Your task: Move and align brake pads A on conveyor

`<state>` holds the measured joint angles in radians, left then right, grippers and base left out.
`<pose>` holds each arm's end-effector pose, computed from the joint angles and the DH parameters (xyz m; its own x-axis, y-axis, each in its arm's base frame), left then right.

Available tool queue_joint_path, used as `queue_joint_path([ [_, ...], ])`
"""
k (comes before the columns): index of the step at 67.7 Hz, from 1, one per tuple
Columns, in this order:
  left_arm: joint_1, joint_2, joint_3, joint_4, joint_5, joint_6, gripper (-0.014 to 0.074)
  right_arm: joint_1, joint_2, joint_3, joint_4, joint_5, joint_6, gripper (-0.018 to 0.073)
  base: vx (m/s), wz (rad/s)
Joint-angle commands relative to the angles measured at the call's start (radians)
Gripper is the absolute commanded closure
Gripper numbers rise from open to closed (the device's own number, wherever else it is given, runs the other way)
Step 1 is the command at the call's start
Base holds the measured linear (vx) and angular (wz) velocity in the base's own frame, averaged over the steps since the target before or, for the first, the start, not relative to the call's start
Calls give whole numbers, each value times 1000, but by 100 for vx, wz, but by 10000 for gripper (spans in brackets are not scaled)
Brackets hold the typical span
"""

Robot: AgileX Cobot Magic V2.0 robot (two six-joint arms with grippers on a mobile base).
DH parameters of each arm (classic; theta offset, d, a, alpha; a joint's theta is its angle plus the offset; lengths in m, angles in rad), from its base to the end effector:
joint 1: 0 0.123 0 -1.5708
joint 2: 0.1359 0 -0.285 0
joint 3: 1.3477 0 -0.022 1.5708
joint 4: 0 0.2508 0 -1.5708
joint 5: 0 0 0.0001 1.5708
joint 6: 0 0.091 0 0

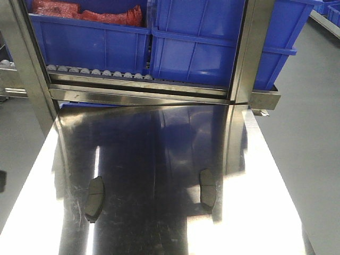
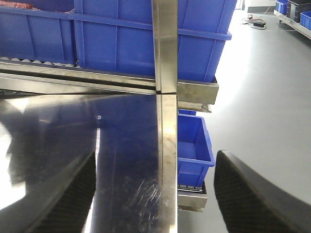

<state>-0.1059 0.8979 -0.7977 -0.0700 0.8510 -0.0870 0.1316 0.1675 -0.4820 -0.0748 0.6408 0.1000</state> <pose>0.1629 -0.0221 0.3175 -0.7672 -0.0518 -0.6393 0.0380 0.9913 -0.1260 0.0388 0.0010 0.3049 -0.2368 0.0089 -0.9715 -0.0786 0.9965 0.0283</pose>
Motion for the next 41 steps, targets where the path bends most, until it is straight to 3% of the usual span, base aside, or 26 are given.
queue_joint_path([
  [1, -5, 122, -78, -17, -62, 10, 219, -1, 14, -24, -11, -72, 1, 72, 0, 0],
  [13, -36, 332, -172, -107, -63, 107, 216, -1, 14, -24, -11, -72, 1, 72, 0, 0],
  [27, -116, 521, -244, -108, -107, 101, 216, -1, 14, -24, -11, -72, 1, 72, 0, 0],
  [41, -175, 665, -283, -108, -137, 45, 196, -1, 14, -24, -11, -72, 1, 72, 0, 0],
])
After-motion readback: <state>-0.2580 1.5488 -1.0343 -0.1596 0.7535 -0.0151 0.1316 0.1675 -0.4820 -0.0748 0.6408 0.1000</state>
